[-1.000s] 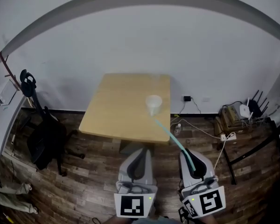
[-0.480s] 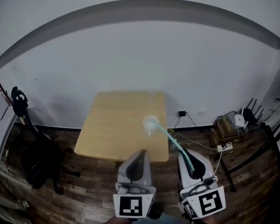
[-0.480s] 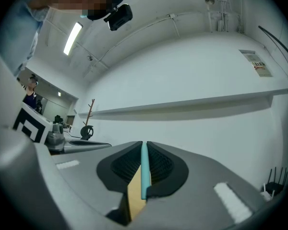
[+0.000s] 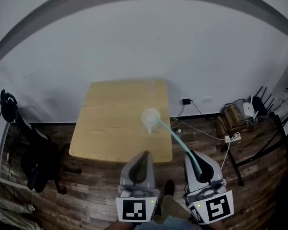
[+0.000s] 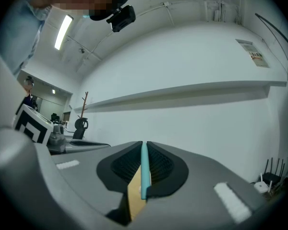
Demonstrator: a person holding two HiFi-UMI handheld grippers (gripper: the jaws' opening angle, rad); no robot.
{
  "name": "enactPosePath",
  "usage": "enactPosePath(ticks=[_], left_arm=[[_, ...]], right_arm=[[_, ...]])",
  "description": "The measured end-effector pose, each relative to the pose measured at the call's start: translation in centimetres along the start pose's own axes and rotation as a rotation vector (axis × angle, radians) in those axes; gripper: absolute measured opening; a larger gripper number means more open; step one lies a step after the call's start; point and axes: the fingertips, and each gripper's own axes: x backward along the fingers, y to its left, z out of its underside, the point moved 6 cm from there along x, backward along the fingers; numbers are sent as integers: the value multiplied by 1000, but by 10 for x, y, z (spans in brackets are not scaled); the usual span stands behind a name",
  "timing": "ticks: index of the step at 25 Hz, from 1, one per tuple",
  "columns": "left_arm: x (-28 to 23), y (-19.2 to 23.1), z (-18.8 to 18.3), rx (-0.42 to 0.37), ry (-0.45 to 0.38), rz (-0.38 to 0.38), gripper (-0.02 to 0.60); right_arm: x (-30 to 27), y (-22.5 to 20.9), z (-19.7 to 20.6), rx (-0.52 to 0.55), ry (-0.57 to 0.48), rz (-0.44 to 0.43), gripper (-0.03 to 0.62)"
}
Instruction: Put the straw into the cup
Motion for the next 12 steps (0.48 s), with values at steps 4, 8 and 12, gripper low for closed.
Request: enactPosePath(ticks=[4, 8, 12], left_arm=[[-28, 6, 8, -11, 31, -19, 17], [-62, 7, 10, -25, 39, -41, 17], [-94, 10, 1, -50, 30, -78, 17]], right_arm=[[-22, -21, 15, -22, 23, -11, 34], [-47, -46, 21, -44, 12, -32, 34], [-73, -71, 22, -68, 9, -57, 34]])
